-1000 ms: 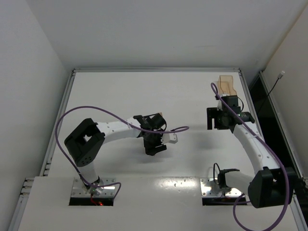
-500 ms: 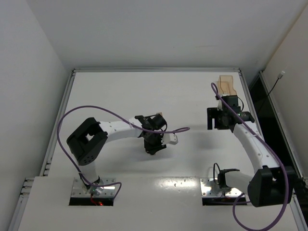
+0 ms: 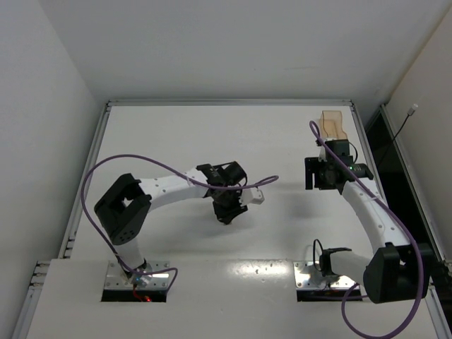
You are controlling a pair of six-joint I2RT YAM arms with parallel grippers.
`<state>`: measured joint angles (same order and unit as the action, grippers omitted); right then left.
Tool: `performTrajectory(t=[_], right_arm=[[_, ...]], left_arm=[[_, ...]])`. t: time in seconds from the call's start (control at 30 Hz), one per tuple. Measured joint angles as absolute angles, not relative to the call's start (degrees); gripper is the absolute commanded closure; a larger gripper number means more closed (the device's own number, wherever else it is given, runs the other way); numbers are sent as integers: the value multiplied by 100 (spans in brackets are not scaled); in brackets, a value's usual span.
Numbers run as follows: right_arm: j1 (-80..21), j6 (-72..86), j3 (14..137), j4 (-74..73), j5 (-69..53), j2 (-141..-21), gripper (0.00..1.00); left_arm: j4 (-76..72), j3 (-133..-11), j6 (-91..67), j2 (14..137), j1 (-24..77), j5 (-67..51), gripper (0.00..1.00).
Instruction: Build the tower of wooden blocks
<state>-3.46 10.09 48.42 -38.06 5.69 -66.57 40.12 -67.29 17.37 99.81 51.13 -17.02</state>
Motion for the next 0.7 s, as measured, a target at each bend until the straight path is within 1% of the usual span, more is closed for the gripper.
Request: performTrajectory(t=[0.13,0.23,0.3,0.37,0.47,0.5,0.63,0.7], right_arm=[[-346,1011,4842,-3763,432,-6674,37],[-346,1017,4842,-3752,272,-6709,42],[-346,1028,4842,-3750,213,-6724,45],[-346,1037,4842,-3752,148,-6742,45],[-346,1081,4842,-3758,73,-6761,39],[-346,1100,4842,-3756,38,-6764,34],[-346,1164,4842,-3763,-73,-6805,26],[-346,1184,4842,-3778,-95,-6827,25]], left_arm=[[4495,-7693,1090,9819,5210,-1594,100],[4821,-8558,537,9828,5266,-1406,100],[5166,-9382,233,9933,5282,-1251,100],[5406,-10106,-82,10149,5280,-1048,100],[5839,-11107,-478,10707,5273,-620,100],[5907,-11290,-574,10879,5266,-486,100],[6208,-11402,-891,11375,5199,3,100],[6344,-11395,-982,11531,5103,152,100]])
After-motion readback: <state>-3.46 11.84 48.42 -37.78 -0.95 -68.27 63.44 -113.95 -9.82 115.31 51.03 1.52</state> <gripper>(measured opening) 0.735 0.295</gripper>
